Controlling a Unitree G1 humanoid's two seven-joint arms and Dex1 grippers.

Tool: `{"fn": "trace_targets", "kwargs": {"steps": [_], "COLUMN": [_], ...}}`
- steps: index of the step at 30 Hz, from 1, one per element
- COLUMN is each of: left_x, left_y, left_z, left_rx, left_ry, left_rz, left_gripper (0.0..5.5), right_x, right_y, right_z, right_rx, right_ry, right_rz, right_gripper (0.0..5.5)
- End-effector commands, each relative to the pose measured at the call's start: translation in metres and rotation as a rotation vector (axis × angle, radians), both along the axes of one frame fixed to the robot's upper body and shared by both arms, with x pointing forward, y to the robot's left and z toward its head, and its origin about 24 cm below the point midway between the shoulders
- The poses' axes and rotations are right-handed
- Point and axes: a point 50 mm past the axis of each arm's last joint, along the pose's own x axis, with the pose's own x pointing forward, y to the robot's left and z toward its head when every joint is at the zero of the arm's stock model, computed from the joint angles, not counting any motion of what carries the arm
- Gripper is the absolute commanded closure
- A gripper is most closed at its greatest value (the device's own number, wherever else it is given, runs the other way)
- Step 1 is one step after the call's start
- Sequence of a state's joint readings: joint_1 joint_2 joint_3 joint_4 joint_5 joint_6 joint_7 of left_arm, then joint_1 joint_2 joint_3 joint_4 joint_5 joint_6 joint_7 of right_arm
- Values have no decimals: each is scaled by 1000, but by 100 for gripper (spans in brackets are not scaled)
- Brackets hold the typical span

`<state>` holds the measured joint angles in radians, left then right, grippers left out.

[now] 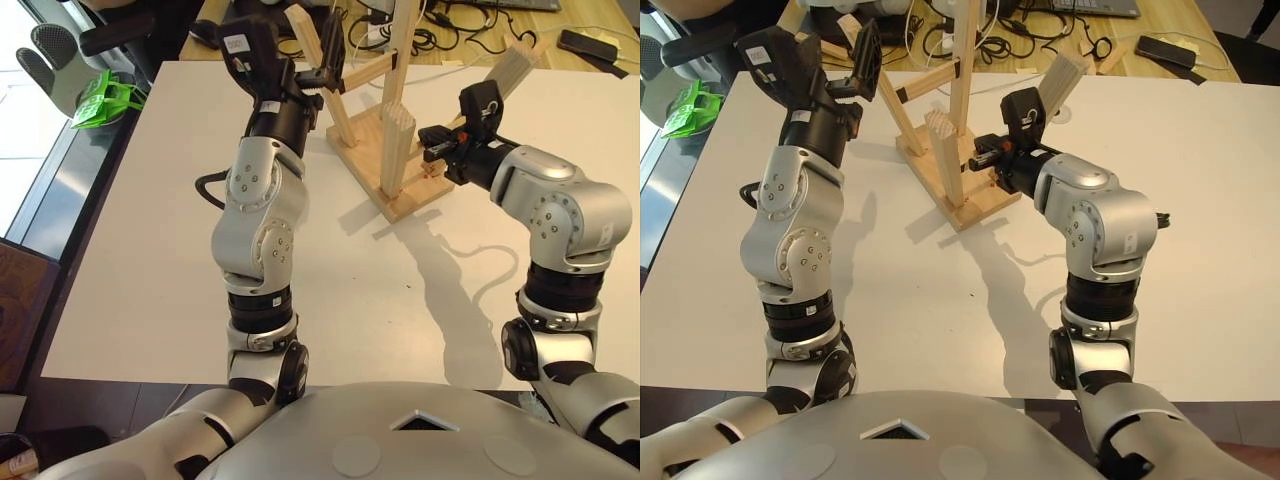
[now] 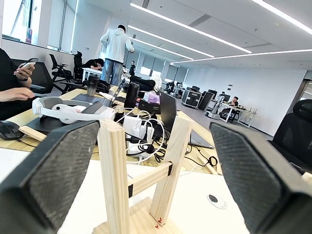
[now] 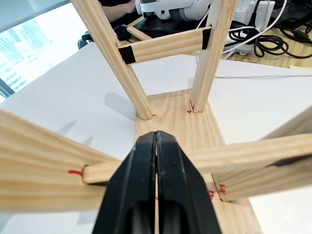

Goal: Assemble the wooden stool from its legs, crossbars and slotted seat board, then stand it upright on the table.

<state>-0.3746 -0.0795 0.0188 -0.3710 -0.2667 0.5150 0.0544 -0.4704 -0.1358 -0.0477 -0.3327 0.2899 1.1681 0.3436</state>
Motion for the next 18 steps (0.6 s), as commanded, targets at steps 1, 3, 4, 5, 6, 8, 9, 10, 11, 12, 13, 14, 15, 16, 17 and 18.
{"fn": "trace_targets", "kwargs": {"steps": [1,3,4,5,6,8,9,10,11,12,13,14,15,16,17,18], "left_x": [3,3,3,3,3,2,2,2,1,1,1,1,2,2,2,3], "left_y": [1,-1,-2,-2,-2,-1,-1,-1,-1,-1,-1,-1,0,0,0,0], "left_z": [1,1,1,2,2,3,4,4,4,3,3,3,3,3,3,3], "left_rx": [11,12,13,13,13,13,13,14,14,15,16,17,18,19,20,21], "left_ry": [-4,-7,-8,-9,-11,-14,-14,-13,-13,-12,-11,-11,-10,-10,-10,-10], "left_rz": [7,0,-4,-7,-8,-8,-11,-12,-13,-14,-15,-16,-16,-16,-16,-16], "left_gripper": [134,134,134,134,134,134,134,134,134,134,134,134,134,134,134,134], "right_x": [10,18,20,23,23,13,8,5,2,0,-1,-1,0,2,5,7], "right_y": [-2,-10,-13,-16,-20,-32,-41,-48,-52,-53,-52,-48,-45,-41,-37,-33], "right_z": [53,79,82,72,51,2,-16,-31,-40,-46,-49,-49,-47,-41,-33,-24], "right_rx": [174,209,193,135,36,-120,-164,-171,-168,-159,-153,-144,-135,-124,-109,-93], "right_ry": [-297,-391,-392,-327,-222,42,143,252,319,371,395,392,376,319,241,165], "right_rz": [-33,-48,-47,-43,-32,-18,-46,-83,-115,-132,-136,-133,-129,-119,-100,-80], "right_gripper": [547,547,547,547,547,547,547,547,547,547,547,547,547,547,547,547]}}
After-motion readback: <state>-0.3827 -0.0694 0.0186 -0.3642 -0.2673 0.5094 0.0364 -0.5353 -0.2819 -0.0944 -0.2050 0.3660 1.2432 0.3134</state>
